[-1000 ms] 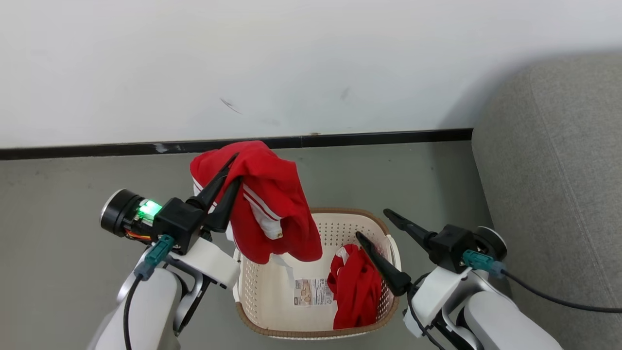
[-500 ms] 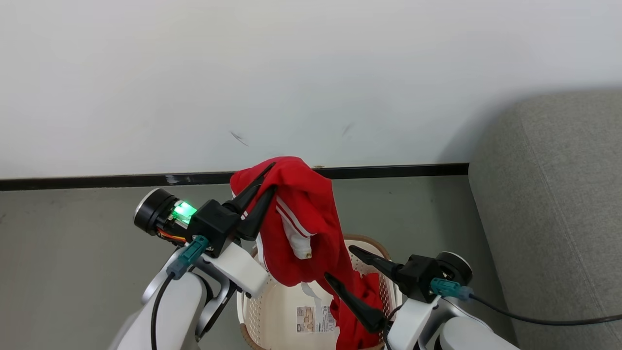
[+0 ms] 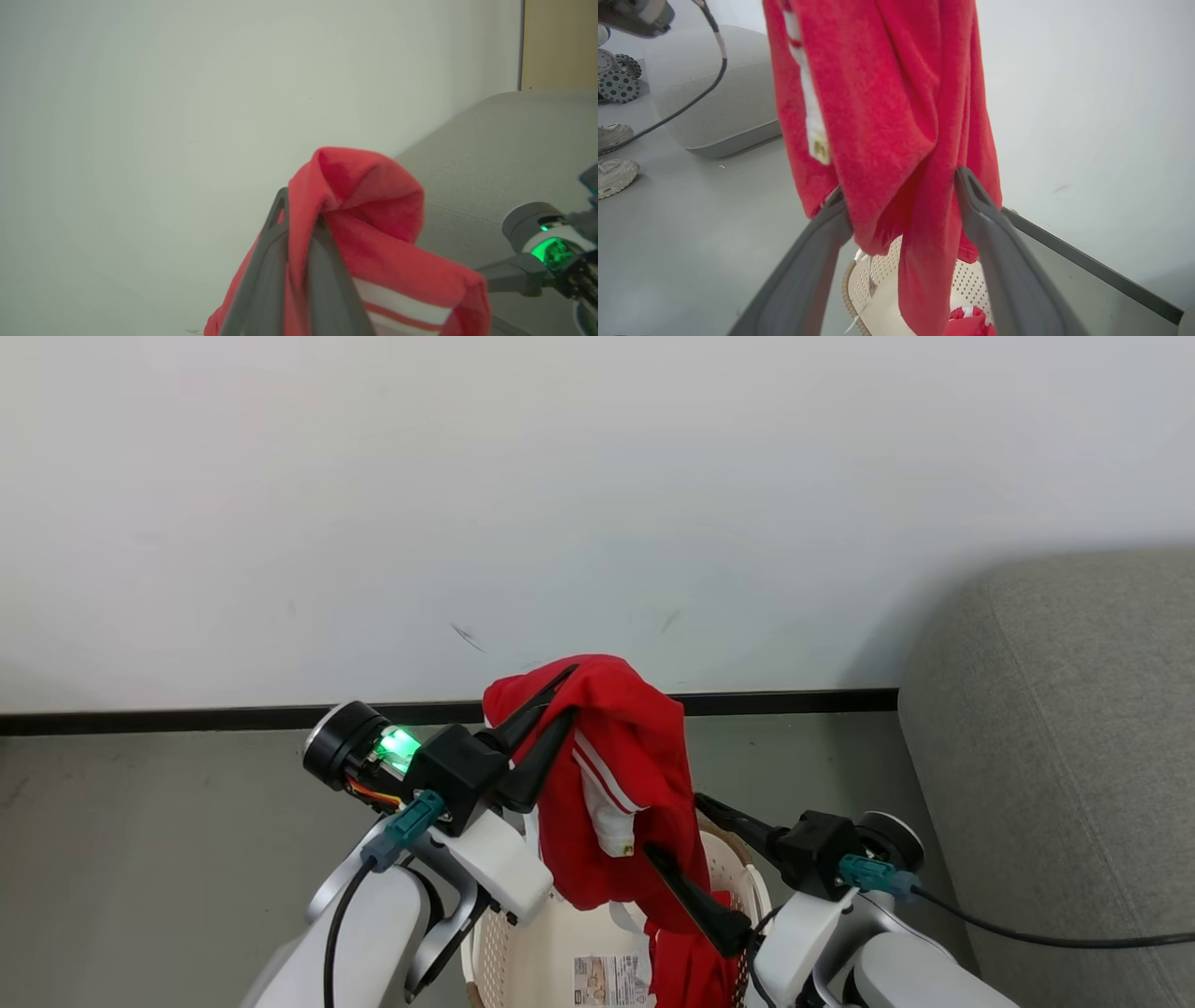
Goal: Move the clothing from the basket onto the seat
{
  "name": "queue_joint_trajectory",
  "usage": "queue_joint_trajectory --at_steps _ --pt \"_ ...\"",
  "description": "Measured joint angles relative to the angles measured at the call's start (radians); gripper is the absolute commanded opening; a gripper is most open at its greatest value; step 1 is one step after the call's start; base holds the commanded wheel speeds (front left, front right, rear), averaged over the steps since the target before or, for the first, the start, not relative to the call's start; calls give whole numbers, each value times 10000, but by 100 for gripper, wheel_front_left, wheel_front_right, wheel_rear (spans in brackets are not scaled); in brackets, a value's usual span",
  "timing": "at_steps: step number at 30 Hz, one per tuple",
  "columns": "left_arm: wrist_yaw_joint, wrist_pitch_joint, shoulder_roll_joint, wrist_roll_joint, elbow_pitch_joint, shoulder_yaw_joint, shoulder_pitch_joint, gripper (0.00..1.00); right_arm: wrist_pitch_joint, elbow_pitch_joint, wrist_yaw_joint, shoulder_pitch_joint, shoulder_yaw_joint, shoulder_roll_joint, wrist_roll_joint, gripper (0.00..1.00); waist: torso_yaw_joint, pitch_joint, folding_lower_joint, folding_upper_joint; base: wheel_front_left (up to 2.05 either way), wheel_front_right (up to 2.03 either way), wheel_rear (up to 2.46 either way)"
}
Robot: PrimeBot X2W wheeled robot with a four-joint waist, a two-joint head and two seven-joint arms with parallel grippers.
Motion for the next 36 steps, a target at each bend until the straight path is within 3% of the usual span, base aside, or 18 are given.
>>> queue_joint_trajectory --at_steps 11,12,13,14,16,24,30,31,33,34,36 --pt "-54 232 -144 -107 -284 -474 2 0 2 731 0 -244 151 355 -33 100 263 -272 0 0 0 0 0" --pt "-54 259 -150 -127 -303 -506 2 0 2 769 0 -330 188 372 -40 92 294 -285 0 0 0 0 0" --pt "-54 305 -155 -176 -316 -535 2 0 2 803 0 -416 226 393 -48 48 324 -296 0 0 0 0 0" --pt "-54 313 -163 -190 -326 -560 3 0 2 832 0 -480 251 403 -50 37 352 -306 0 0 0 0 0" --pt "-54 318 -178 -253 -326 -581 9 0 2 905 0 -544 320 439 -50 0 405 -321 0 0 0 0 0" --pt "-36 405 -180 -631 -190 -311 233 0 2 941 0 -569 311 414 61 0 385 -334 0 0 0 0 0" --pt "173 391 -188 -924 165 -23 666 0 2 614 0 -368 -366 35 305 0 154 -325 0 0 0 0 0" --pt "184 389 -192 -1007 211 2 723 11 2 546 0 -351 -512 -8 334 0 110 -324 0 0 0 0 0" --pt "188 362 -198 -1189 274 40 821 60 2 391 0 -342 -784 -82 391 0 18 -319 0 0 0 0 0" --pt "196 328 -199 -1258 313 50 871 100 2 332 0 -330 -934 -109 393 0 -33 -316 0 0 0 0 0" --pt "197 295 -209 -1342 362 56 916 100 2 196 0 -215 -1304 -148 449 0 -141 -311 1 0 0 0 0"
